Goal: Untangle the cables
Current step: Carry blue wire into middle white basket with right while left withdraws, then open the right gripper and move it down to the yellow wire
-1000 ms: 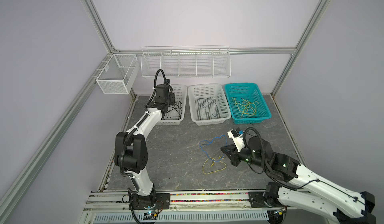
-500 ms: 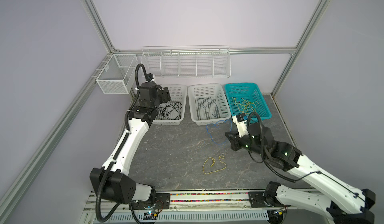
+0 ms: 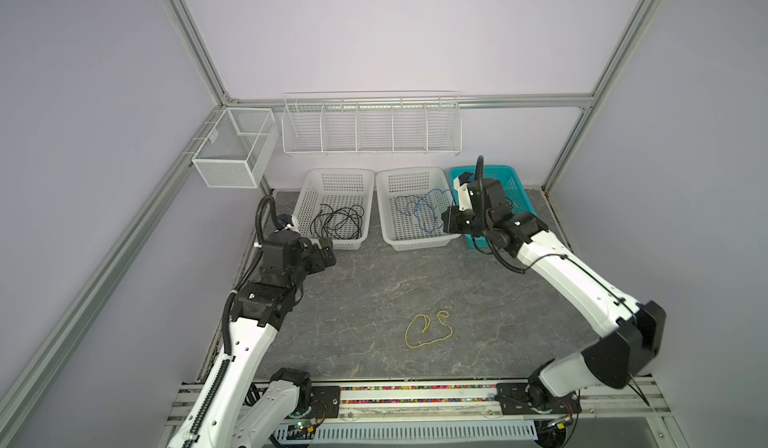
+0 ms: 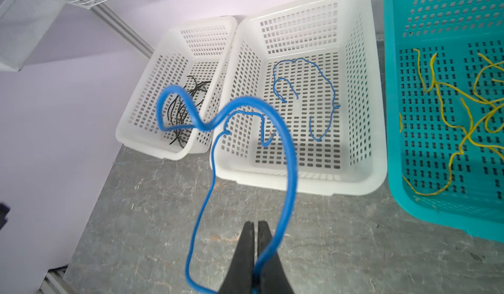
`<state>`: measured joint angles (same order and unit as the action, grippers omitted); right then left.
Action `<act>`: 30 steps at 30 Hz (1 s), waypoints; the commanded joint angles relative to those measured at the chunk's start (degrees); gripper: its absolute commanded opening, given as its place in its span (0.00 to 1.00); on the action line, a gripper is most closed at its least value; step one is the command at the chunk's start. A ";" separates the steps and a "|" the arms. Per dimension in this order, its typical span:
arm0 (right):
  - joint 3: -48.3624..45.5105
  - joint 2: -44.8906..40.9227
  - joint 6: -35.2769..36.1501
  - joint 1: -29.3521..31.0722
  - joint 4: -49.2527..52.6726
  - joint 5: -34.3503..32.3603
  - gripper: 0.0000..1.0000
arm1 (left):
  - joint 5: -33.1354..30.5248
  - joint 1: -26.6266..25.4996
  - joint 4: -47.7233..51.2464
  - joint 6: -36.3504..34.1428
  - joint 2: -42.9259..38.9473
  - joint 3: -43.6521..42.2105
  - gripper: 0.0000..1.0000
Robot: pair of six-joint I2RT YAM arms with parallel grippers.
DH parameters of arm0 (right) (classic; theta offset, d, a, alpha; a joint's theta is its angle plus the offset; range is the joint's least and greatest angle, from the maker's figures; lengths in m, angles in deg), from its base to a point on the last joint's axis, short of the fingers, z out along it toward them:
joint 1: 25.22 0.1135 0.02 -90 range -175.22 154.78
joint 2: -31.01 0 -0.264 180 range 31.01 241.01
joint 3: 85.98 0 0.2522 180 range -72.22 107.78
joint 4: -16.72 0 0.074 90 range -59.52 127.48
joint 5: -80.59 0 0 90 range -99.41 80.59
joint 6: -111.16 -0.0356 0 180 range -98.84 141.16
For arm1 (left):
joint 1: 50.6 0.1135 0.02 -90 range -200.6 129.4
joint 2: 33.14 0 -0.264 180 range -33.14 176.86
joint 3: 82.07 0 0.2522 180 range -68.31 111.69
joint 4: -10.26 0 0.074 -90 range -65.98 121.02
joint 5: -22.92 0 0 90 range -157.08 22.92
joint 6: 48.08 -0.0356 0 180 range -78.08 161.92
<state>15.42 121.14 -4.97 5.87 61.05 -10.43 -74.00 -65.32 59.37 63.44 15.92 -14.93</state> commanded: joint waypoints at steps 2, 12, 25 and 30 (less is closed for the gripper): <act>7.47 9.69 0.46 -1.25 2.16 3.54 0.07 | -1.58 -1.17 -0.46 2.19 -5.56 -7.30 1.00; 16.23 23.36 0.06 -2.22 1.39 6.06 0.11 | -6.11 -3.51 -1.43 1.79 -10.55 -12.78 1.00; 7.55 10.77 1.51 -1.40 5.29 5.17 0.45 | -7.77 -6.47 -0.84 1.08 -11.29 -12.78 1.00; -8.46 -1.76 -0.14 2.03 5.48 2.36 0.46 | -7.07 -6.46 -0.98 1.15 -11.18 -12.78 1.00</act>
<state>13.26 123.98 -4.22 5.63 65.18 -6.17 -80.77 -71.57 58.41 65.23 5.21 -28.00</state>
